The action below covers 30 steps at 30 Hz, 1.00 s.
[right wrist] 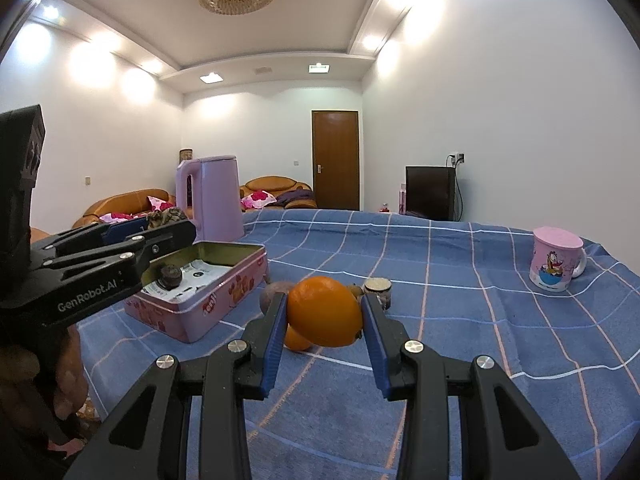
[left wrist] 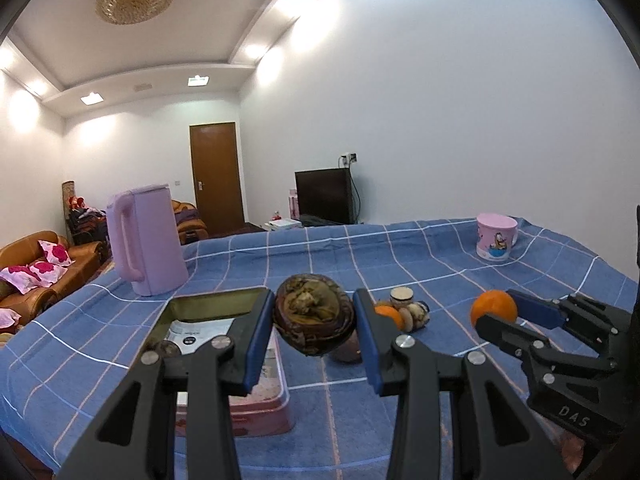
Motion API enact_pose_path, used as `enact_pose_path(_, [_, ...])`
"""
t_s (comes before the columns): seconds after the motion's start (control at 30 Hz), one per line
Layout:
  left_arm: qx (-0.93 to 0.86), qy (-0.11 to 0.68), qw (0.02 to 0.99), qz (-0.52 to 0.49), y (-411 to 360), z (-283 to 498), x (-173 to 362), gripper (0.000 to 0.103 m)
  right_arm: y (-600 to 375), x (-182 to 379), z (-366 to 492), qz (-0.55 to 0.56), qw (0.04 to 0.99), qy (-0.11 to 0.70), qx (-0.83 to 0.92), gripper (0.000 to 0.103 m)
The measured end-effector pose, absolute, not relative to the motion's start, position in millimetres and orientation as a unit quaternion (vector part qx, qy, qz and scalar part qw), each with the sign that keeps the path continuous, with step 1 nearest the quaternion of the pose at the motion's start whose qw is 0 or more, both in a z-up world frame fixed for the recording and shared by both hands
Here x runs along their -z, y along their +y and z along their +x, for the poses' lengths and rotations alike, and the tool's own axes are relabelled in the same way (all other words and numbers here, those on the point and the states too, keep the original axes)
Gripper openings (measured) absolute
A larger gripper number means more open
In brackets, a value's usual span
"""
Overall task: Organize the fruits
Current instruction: 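Carry the mangosteen and the orange over the tin box with both grippers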
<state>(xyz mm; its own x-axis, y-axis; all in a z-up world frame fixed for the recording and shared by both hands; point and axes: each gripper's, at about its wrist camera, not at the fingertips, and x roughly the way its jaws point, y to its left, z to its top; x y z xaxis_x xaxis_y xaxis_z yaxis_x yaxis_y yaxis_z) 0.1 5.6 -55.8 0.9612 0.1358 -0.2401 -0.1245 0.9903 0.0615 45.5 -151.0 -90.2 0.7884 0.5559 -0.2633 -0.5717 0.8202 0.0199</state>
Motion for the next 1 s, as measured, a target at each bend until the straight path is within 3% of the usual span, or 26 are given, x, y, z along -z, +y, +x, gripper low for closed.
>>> enact_pose_path(1.0, [-0.14, 0.161, 0.977, 0.008, 69, 22, 56, 0.042, -70, 56, 76, -0.062, 0.922, 0.127, -0.36, 0.039])
